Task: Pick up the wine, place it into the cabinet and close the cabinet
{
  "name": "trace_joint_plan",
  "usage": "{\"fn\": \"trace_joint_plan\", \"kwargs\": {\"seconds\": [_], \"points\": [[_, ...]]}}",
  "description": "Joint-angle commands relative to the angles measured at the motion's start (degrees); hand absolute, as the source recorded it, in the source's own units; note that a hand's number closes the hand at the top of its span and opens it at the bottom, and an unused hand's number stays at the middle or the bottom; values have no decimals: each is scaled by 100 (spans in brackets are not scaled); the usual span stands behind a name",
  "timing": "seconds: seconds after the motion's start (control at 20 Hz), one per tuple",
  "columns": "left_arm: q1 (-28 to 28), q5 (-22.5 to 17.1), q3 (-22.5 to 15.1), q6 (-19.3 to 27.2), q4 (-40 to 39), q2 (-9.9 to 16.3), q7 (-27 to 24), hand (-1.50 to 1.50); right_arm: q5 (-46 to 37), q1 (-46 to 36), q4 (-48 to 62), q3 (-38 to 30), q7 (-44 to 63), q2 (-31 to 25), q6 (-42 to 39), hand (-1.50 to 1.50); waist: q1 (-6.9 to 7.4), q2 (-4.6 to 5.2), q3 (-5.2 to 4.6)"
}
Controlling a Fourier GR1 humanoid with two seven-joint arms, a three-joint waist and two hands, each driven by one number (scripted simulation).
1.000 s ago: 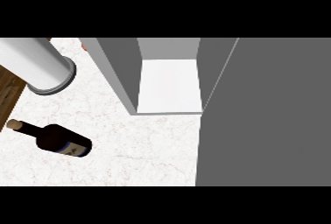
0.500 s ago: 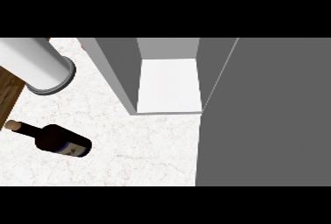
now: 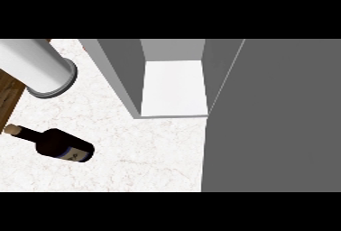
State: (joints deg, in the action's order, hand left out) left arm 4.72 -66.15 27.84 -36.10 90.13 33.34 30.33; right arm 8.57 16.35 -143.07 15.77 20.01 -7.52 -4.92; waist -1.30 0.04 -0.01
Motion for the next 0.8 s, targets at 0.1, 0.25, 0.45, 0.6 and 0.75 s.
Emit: {"fn": "trace_joint_plan", "kwargs": {"seconds": [0.1, 0.25, 0.45, 0.6, 0.75], "points": [[274, 1583, -178, -276, -629, -674, -838, -150, 732, 224, -865, -100, 216, 5, -65, -150, -2, 7, -2], [628, 2427, 8, -375, -1199, -756, -1518, -150, 786, 330, -818, -165, 222, -16, -137, -150, -36, 19, -5], [595, 3137, 13, -538, -1767, -897, -2131, -150, 966, 563, -674, -430, -99, -85, -413, -150, -17, 12, -1], [655, 3411, -75, -775, -2184, -850, -2386, -150, 1087, 477, -794, -544, 77, -87, -404, -150, 11, 10, -2], [875, 4043, -226, -1043, -2905, -980, -3030, -150, 668, 231, -413, -194, -59, 169, -321, -150, 2, 25, -9]]}}
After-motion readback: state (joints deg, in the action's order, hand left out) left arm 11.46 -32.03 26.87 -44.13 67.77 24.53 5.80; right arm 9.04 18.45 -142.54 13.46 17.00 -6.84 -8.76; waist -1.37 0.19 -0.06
